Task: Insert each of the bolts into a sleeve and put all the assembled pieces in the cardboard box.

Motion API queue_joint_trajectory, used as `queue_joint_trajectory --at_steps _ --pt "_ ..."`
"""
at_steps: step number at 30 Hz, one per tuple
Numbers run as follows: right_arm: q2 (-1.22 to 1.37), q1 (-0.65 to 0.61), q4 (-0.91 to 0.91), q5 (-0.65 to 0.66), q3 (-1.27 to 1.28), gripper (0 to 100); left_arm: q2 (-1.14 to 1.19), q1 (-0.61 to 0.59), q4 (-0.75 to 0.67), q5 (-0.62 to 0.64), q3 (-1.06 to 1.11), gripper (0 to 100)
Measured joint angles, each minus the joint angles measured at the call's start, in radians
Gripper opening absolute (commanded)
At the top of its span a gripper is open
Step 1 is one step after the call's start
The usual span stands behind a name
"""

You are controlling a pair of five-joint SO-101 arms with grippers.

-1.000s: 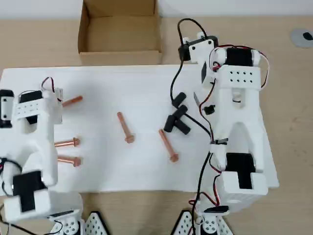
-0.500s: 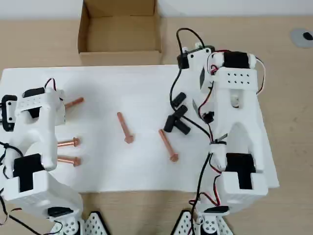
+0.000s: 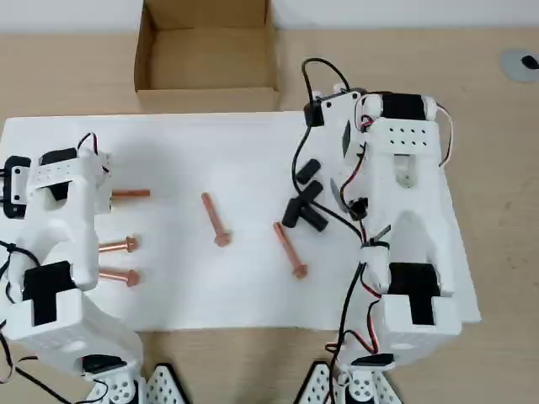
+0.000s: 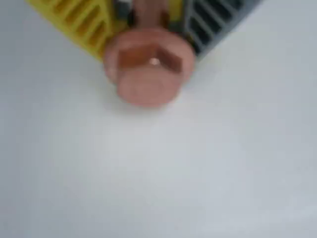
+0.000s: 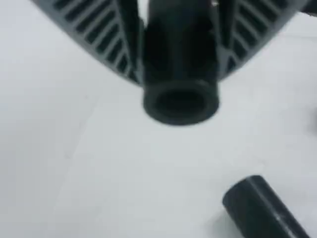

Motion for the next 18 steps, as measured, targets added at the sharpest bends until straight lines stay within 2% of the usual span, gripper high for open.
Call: queue_joint_trajectory --at_steps 7,12,18 --pt "0.000 0.000 0.000 0.000 0.000 1.0 0.018 0.002 0.114 -0.068 -0.089 1" --pt "0.000 0.000 0.000 0.000 -0.031 1.0 0.006 -0.002 0.353 -0.207 -0.261 1" --pt "-0.038 0.000 0.000 0.028 -0.252 1.0 -0.143 -0.002 0.631 -0.425 -0.534 1"
